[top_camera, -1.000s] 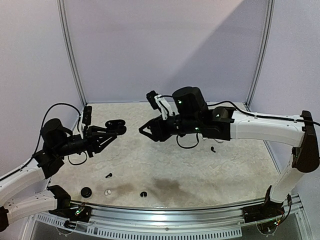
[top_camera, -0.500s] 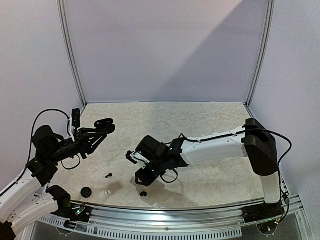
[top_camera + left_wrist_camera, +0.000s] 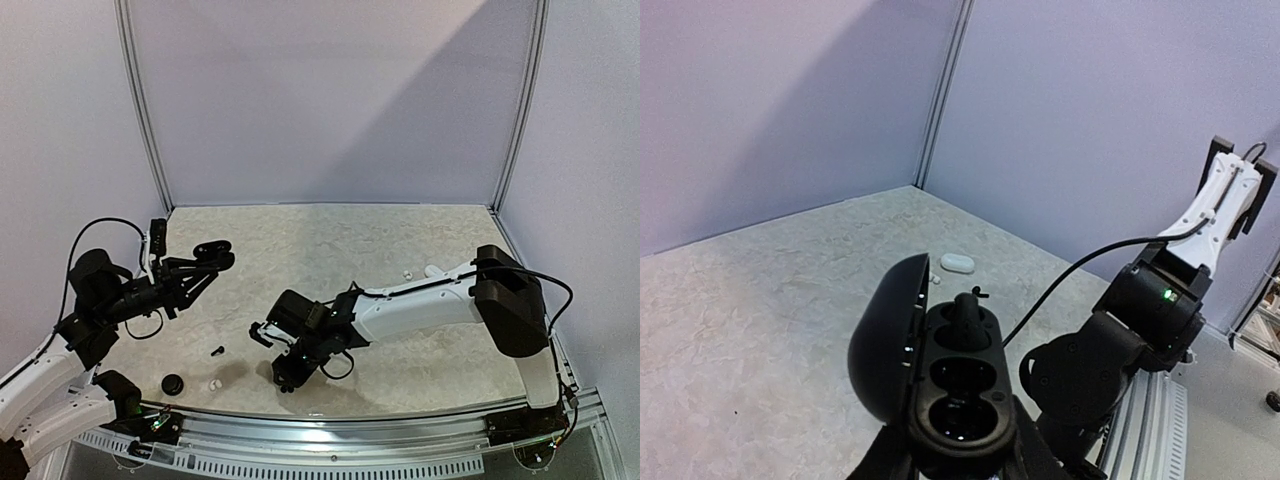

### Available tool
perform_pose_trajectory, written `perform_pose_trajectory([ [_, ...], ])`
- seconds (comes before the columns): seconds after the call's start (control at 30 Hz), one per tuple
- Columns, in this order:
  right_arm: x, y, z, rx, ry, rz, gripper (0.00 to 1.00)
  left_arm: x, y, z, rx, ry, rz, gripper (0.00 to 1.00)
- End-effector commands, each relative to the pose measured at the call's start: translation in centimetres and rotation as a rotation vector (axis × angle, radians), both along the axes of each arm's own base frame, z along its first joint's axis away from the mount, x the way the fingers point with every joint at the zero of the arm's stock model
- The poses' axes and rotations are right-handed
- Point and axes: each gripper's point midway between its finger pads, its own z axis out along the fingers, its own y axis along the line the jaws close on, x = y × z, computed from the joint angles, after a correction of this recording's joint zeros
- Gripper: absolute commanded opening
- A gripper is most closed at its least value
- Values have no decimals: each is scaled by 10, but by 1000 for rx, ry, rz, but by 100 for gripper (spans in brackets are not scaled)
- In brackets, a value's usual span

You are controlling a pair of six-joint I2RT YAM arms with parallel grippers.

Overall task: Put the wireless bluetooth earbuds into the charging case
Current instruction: Pick up the left earbud from the corner of the board.

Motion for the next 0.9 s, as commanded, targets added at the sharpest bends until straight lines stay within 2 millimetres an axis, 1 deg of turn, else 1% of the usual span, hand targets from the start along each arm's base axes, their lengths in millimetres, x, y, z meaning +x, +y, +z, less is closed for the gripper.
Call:
perform_pose_trajectory([
  [0.0,-7,-14,-13,-50,39,-2,27,2,1,-1,6,-15,-1,0],
  [0.17,-10,-20,-10,-56,41,0,28,2,1,-3,10,-11,-2,0],
  [0.37,-11,-20,-2,-39,45,-9,27,2,1,-6,12,-5,-4,0],
  [0.47,-10,-23,-3,-42,48,-23,25,2,0,-6,11,-5,-5,0],
  [0.7,-11,-25,-3,-37,58,-29,25,2,1,-6,10,0,-2,0],
  [0.87,-18,-27,1,-30,73,-5,30,1,1,-7,13,-1,-2,0],
])
